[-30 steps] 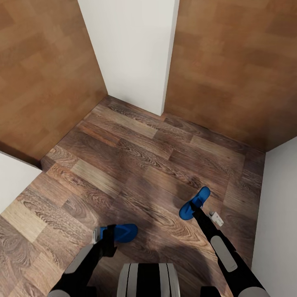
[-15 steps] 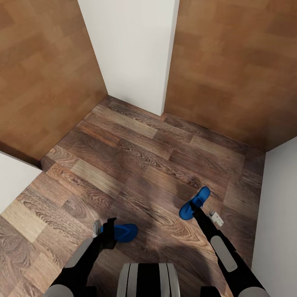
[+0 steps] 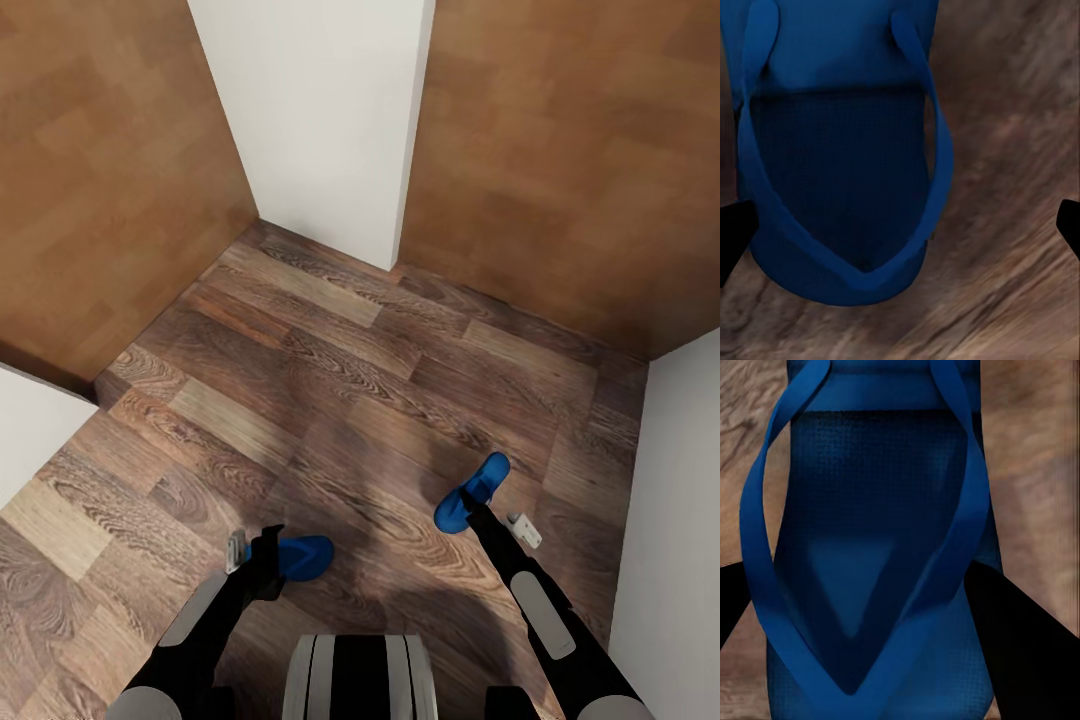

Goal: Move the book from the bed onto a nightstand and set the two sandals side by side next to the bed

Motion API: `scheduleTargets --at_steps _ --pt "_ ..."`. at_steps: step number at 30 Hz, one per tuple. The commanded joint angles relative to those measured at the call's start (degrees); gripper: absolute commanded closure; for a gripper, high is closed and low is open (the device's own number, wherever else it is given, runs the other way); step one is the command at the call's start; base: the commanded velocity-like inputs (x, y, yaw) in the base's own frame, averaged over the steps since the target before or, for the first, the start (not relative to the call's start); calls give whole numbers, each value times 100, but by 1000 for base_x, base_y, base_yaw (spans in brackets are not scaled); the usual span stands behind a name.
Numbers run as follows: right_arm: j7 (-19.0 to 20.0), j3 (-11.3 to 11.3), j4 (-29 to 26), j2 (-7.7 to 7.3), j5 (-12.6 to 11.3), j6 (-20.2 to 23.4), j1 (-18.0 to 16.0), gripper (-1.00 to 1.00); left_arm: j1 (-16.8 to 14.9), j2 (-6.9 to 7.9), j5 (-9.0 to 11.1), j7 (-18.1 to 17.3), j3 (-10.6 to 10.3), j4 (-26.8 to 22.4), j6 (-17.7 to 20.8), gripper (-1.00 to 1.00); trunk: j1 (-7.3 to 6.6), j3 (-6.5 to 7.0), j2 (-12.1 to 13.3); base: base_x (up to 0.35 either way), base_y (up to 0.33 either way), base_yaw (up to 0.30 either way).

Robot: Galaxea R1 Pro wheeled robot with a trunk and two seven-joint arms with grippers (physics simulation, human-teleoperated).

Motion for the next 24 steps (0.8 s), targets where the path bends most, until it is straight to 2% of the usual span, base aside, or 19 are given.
scheduleTargets --at_steps 1,4,24 --pt "10 1 -3 -2 -64 20 -1 100 -1 0 24 29 1 -8 6 -100 1 -26 -3 0 0 0" --pt "10 1 -3 -2 -64 20 -1 100 -1 -1 24 29 0 -7 7 -100 9 -92 -7 0 0 0" --pt "10 1 -3 -2 -68 20 -1 100 -1 -1 24 -3 -26 14 135 -100 9 -92 -7 0 0 0"
